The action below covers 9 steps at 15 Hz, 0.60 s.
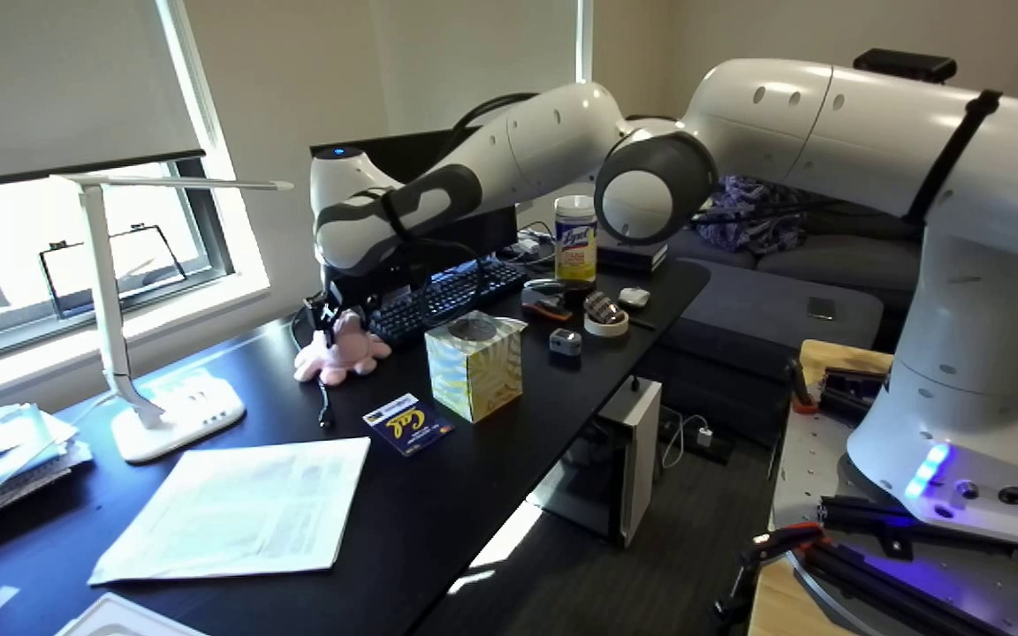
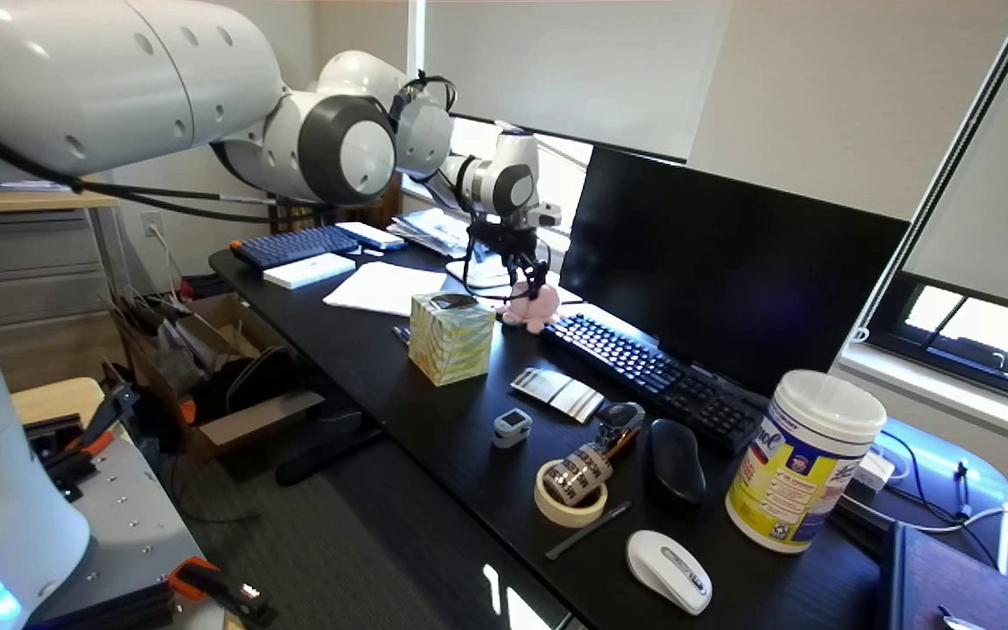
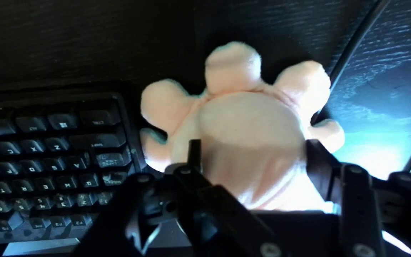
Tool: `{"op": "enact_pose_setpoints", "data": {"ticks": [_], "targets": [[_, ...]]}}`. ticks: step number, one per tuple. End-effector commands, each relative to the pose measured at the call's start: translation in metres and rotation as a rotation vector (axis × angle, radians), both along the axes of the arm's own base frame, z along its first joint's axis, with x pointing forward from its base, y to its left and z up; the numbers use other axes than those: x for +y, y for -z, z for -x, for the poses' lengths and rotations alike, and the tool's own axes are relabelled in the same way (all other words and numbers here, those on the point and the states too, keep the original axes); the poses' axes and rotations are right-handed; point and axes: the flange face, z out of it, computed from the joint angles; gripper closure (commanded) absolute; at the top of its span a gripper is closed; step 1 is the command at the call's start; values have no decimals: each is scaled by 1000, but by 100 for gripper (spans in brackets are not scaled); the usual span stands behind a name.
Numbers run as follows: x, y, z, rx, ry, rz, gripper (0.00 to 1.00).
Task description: Put the pink octopus plush toy on top of the tissue box
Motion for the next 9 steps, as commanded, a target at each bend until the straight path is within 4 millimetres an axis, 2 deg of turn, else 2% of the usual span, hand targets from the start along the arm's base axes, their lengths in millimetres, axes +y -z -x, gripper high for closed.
{"op": "enact_pose_setpoints", "data": {"ticks": [1,7,9], "targets": [[0,4,-2,-8,1,16,57],[9,-10,-2,5,-100,-25,94],[20,-25,1,35,-204,-67,98]]}}
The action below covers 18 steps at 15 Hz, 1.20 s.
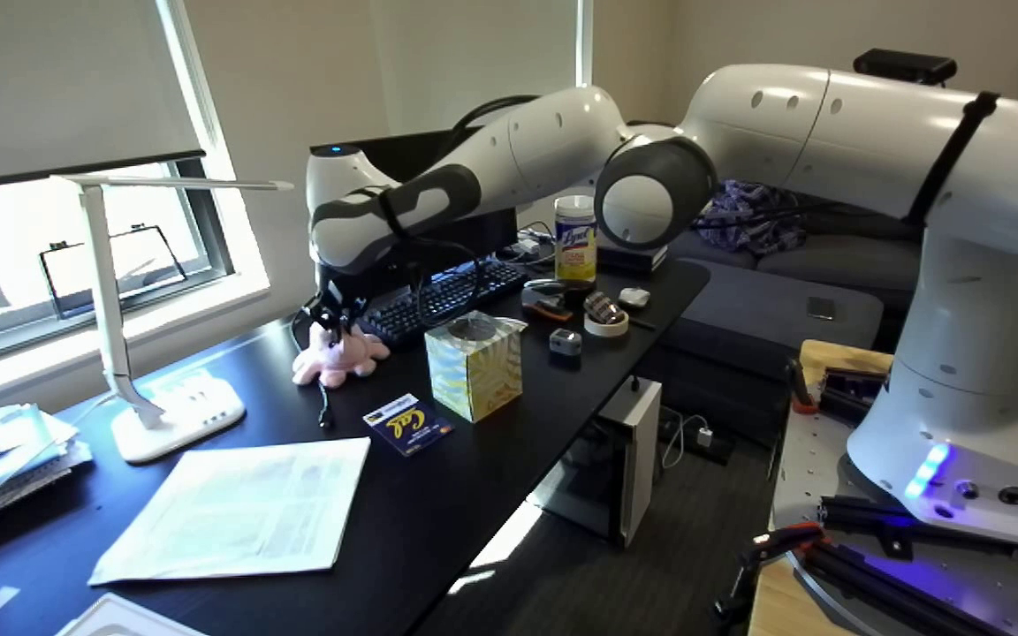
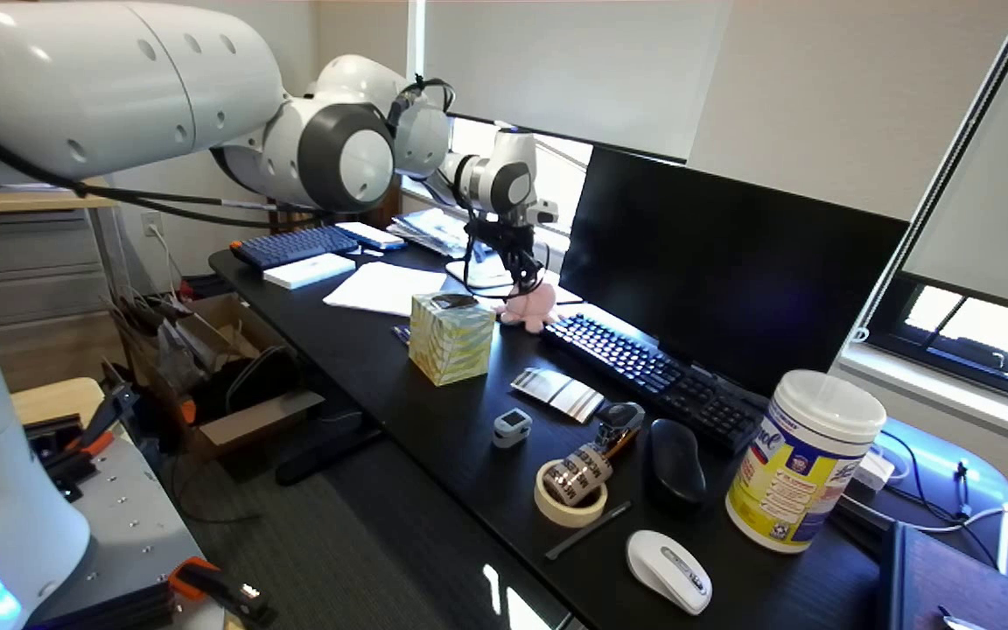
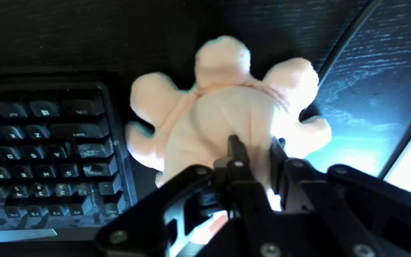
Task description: Put the pink octopus plush toy on top of the tissue box
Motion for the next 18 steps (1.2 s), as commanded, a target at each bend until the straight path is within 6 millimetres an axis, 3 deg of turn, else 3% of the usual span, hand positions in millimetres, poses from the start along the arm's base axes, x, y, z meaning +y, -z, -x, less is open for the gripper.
{"op": "enact_pose_setpoints", "data": {"ticks": [1,5,9,14,17,18], "targets": [[15,-27,2,43,-180,-58,100],[30,-79,11,105,-377,-75,97],[26,-144,26,183,-504,-15,97],[27,-218,23,42,-493,51,97],[30,-249,18,-90,-518,66,97],[30,-235,17,-48,-489,36,94]]}}
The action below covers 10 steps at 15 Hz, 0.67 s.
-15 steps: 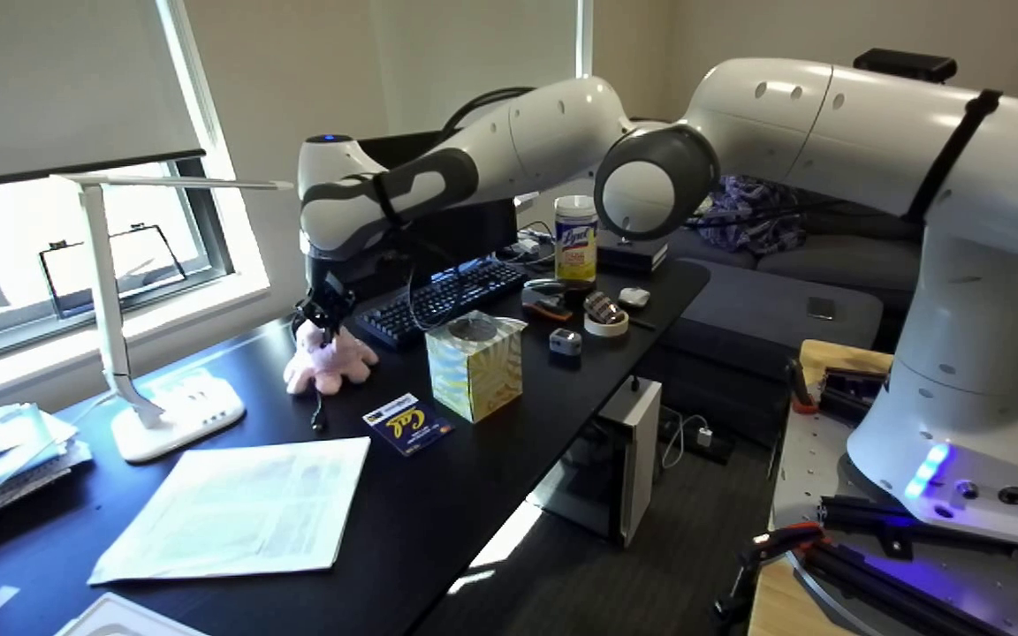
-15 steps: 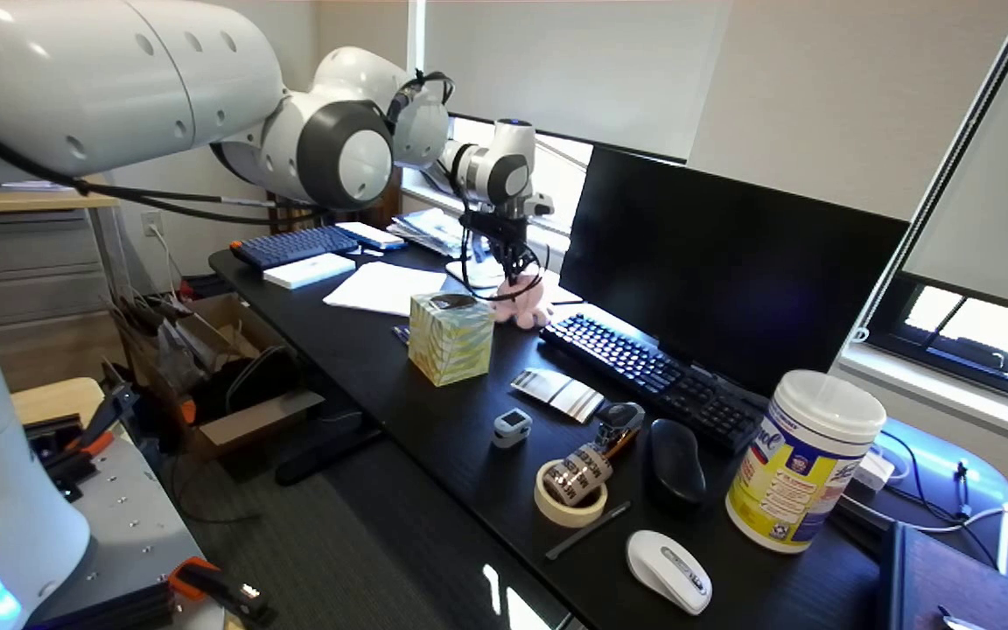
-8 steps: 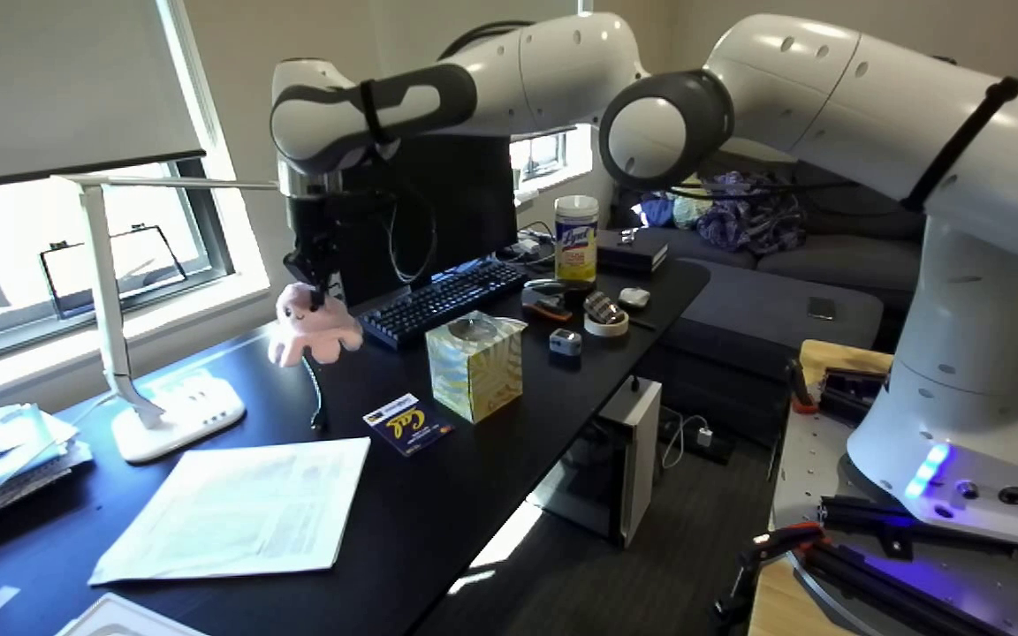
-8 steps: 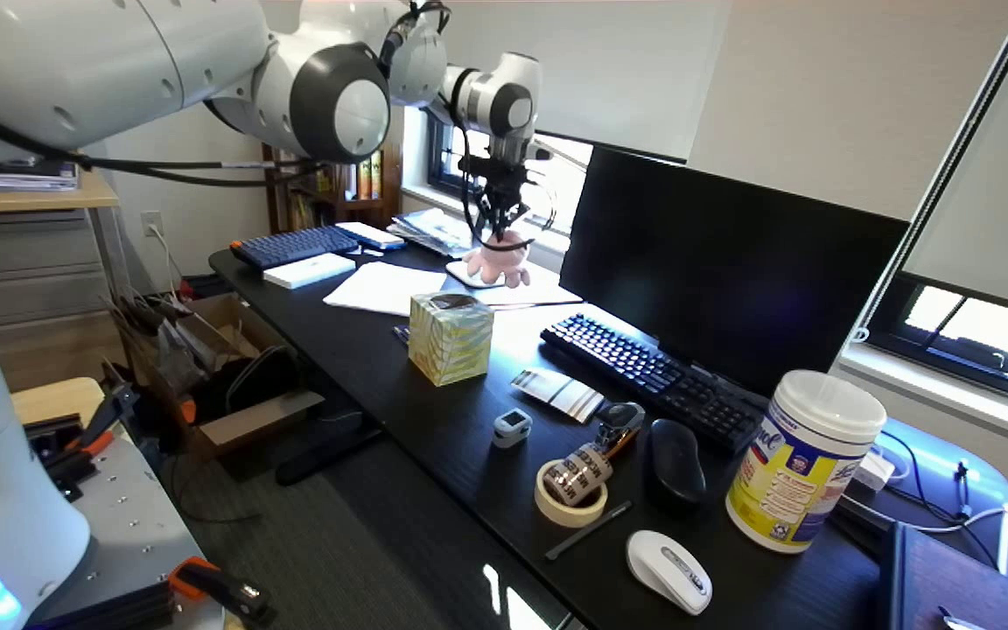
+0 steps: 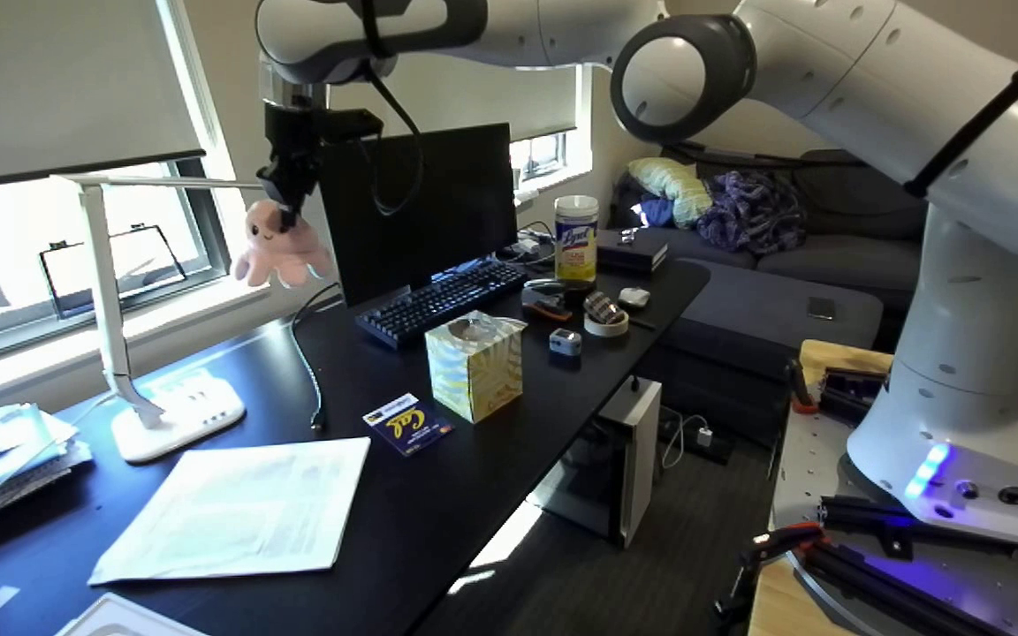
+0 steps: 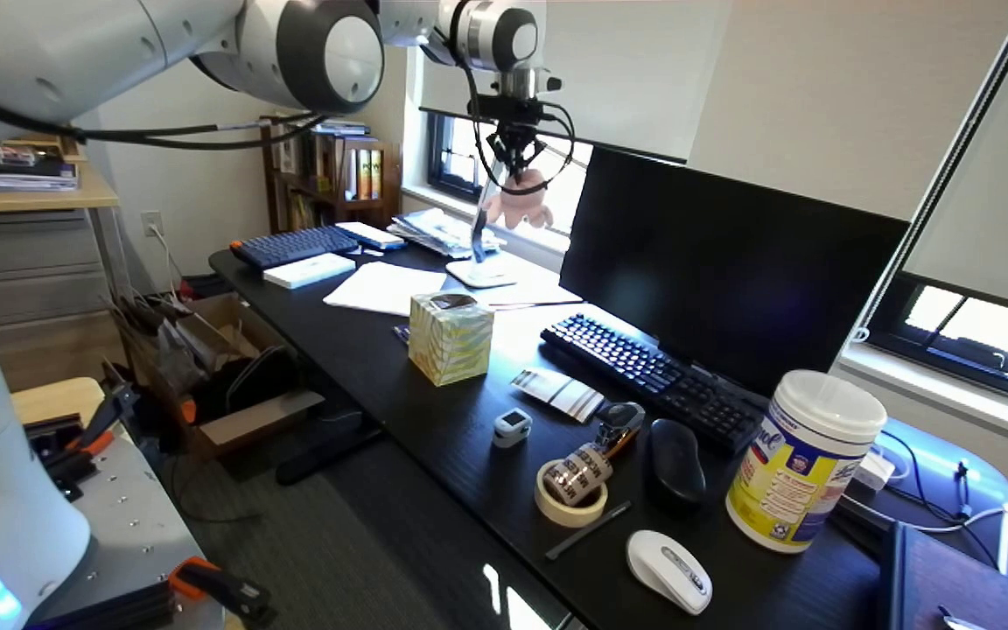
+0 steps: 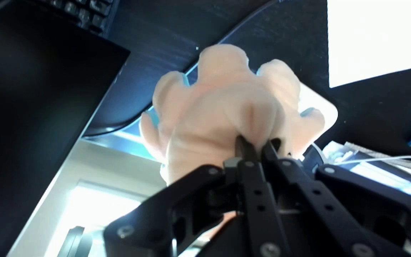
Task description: Put the pink octopus plush toy on top of the tissue box
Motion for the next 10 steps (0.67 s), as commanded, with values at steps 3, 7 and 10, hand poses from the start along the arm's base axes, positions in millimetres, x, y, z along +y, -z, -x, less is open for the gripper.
{"op": "enact_pose_setpoints", "data": {"ticks": [3,7,10], "targets": [[2,-11,-1,-36,-4,-6,94],[2,-8,-1,-37,-5,-5,97],[29,2,5,-44,-105,119,97]]}}
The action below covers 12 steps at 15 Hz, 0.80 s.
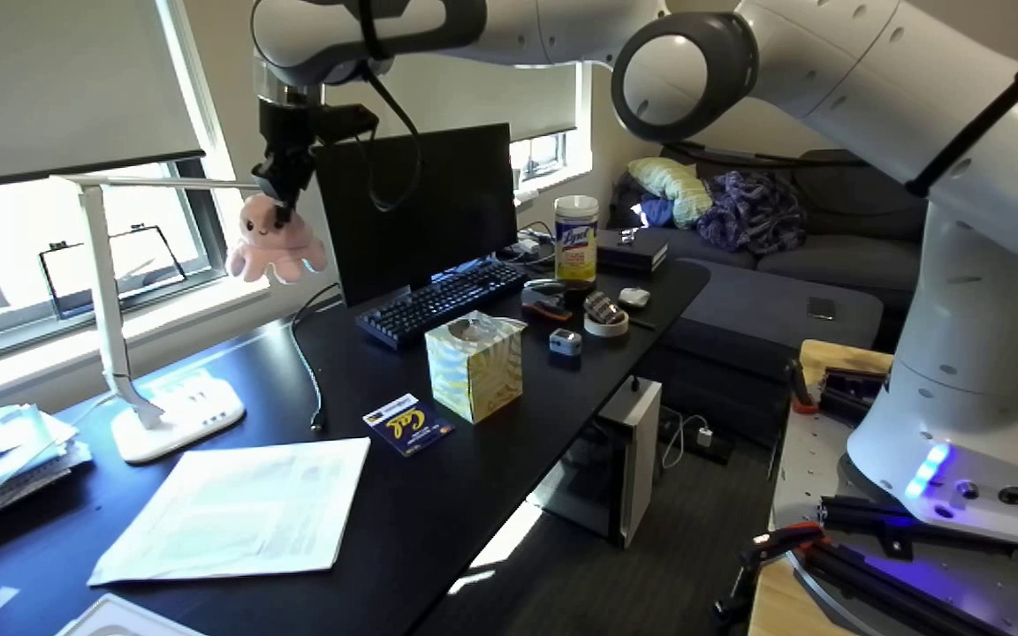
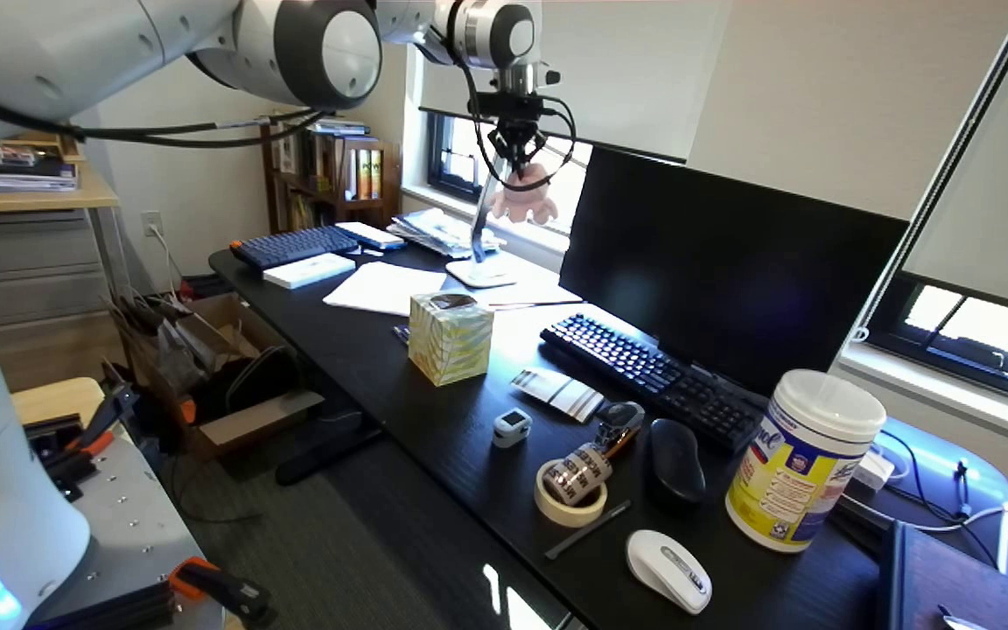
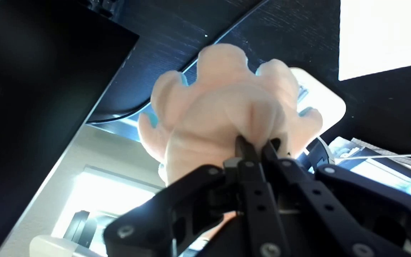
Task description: Put the pink octopus plush toy on top of the tissue box
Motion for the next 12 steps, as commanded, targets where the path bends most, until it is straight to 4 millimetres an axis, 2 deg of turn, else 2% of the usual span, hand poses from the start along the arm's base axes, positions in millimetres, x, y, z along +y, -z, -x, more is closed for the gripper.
{"op": "enact_pose_setpoints", "data": {"ticks": [1,4,8,9,10,12], "targets": [[33,13,9,14,-133,86,97],[71,29,23,42,-281,84,97],[112,42,46,43,-493,67,97],[119,39,51,19,-542,90,97],[115,51,35,33,-446,74,94],[123,49,43,25,-498,78,94]]}}
